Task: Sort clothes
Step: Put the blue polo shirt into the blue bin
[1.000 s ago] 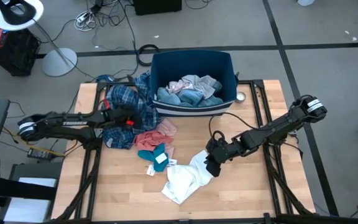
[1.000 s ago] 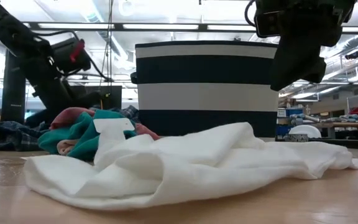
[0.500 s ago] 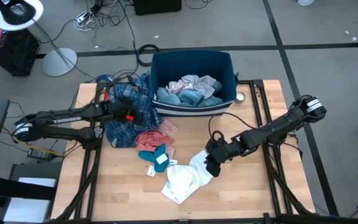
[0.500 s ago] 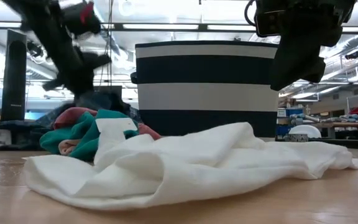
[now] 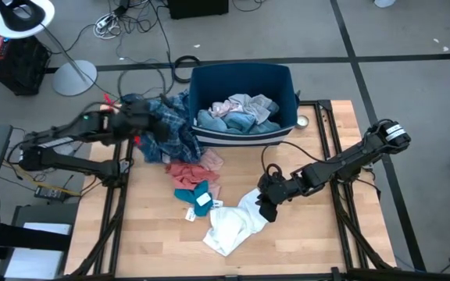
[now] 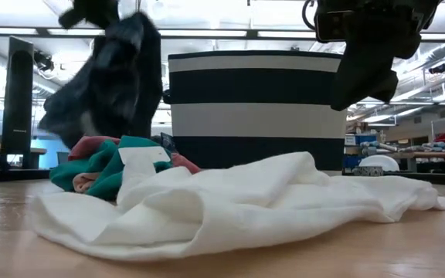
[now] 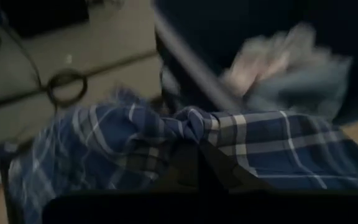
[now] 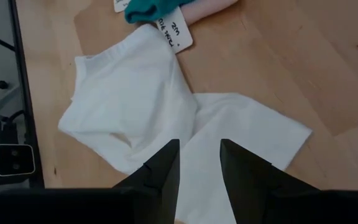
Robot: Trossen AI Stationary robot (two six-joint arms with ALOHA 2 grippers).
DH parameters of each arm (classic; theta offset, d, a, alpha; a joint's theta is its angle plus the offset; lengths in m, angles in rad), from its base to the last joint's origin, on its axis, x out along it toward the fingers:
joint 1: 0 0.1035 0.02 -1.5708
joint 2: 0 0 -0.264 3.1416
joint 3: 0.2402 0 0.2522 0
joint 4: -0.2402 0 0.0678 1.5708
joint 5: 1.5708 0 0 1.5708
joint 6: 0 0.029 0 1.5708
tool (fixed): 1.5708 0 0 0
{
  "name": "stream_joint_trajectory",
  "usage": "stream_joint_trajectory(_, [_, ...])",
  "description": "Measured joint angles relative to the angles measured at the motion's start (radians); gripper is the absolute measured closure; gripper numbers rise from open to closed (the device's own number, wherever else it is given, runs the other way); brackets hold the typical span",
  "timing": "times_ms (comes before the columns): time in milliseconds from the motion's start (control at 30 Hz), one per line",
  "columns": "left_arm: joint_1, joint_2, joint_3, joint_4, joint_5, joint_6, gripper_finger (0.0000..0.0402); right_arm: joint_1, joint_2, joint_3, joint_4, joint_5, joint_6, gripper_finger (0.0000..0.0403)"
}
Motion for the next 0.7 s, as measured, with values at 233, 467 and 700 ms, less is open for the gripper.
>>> stream_joint_trajectory(233, [-0.034, 0.039, 0.248, 0.011, -0.080, 0.174, 0.0401, 0.000, 0.000, 0.000, 0.018, 0.002, -0.012, 0.0286])
stream_joint_trajectory(467, [-0.034, 0.206, 0.552, 0.100, -0.088, 0.440, 0.0401, 0.000, 0.000, 0.000, 0.036, 0.012, -0.018, 0.0286])
stream_joint_trajectory(700, [-0.016, 0.439, 0.930, 0.242, 0.015, 0.695, 0.0401, 0.000, 0.000, 0.000, 0.068, 0.026, -0.019, 0.0286])
